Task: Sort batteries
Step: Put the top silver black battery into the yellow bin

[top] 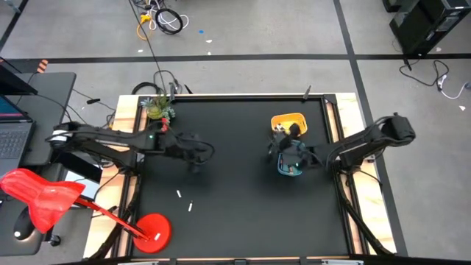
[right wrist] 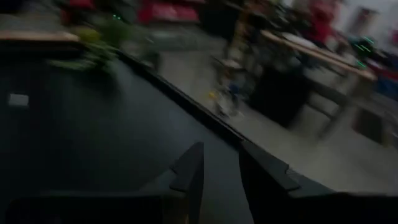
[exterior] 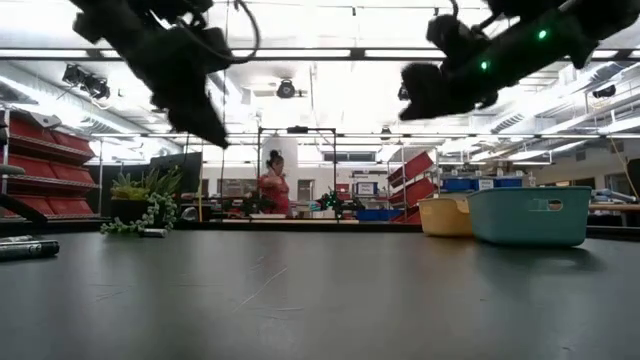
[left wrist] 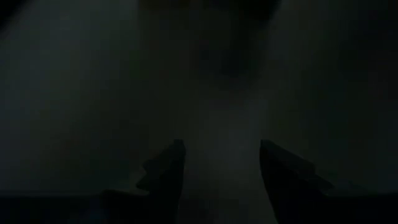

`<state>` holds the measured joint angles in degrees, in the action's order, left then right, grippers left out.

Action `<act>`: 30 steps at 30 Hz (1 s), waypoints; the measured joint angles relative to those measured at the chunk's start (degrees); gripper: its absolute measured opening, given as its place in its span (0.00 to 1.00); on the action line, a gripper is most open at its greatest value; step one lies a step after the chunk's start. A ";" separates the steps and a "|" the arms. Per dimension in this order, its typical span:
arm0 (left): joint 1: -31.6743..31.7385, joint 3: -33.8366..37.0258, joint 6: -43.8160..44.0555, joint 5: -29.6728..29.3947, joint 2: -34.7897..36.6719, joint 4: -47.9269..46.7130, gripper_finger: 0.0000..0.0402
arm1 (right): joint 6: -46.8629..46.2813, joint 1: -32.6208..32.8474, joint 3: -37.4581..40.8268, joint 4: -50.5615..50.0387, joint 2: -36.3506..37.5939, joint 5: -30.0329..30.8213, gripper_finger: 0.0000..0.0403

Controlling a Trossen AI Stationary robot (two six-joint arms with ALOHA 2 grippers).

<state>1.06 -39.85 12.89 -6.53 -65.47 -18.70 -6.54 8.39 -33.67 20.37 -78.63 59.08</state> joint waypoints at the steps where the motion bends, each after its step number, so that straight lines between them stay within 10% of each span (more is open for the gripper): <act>1: -0.06 -0.54 0.88 0.59 0.88 -3.20 0.52 | 1.91 1.47 0.00 3.64 -1.40 -0.31 0.27; 10: -3.04 -1.85 -1.30 -0.12 0.90 -23.19 0.49 | 20.40 8.14 0.02 30.82 -12.29 -2.12 0.27; 23: -1.59 -1.90 5.60 -11.35 -7.76 -23.47 0.44 | 23.94 12.11 0.01 31.33 -9.96 -4.54 0.27; 30: -1.40 -8.94 -5.02 -9.95 -20.75 -33.00 0.40 | 21.43 9.67 0.02 30.10 -10.20 -7.52 0.27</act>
<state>-0.34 -48.79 7.87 -16.49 -86.22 -51.70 14.89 18.06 -33.65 50.47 -88.84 51.56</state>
